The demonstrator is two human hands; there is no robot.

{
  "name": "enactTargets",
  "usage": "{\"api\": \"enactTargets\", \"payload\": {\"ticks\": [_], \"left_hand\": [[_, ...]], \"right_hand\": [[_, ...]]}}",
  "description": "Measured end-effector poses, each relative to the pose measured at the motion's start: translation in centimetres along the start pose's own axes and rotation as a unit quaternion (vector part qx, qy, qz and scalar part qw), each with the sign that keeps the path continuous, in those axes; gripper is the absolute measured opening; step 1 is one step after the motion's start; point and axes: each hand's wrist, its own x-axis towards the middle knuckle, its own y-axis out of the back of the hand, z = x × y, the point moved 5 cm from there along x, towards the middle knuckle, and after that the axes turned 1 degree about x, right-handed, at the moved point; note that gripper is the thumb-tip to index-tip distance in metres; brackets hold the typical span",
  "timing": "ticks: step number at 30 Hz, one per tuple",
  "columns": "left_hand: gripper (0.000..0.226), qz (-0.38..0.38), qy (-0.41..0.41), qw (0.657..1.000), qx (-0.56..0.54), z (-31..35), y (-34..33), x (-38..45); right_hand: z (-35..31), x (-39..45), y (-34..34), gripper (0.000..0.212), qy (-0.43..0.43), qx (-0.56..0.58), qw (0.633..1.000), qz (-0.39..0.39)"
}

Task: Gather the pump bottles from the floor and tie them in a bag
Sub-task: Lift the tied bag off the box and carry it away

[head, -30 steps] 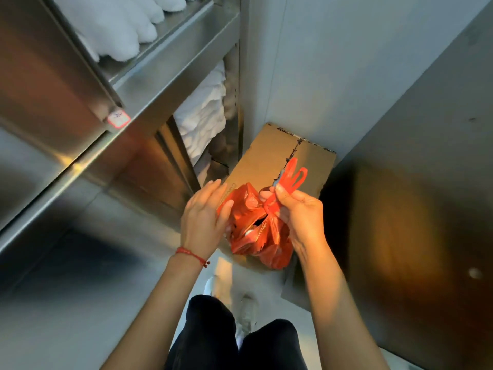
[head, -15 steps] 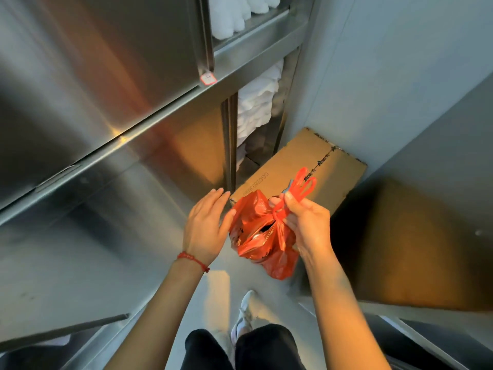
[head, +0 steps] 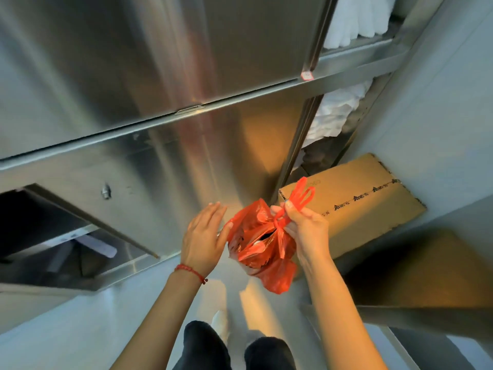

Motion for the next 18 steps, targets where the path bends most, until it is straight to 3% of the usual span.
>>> {"api": "enactTargets", "payload": {"ticks": [12,18], "left_hand": [[0.049,0.09,0.2,0.972,0.083,-3.8,4.8,-15.1],[0.057,0.132,0.297,0.941,0.094,-6.9,8.1,-22.6]], "right_hand": [[4.4,-7.5,-6.5,0.03,-0.041,-0.115,0.965,-0.234],[7.8,-12.2,-11.0,0.026,-0.074,-0.154,0.938,-0.301]]}}
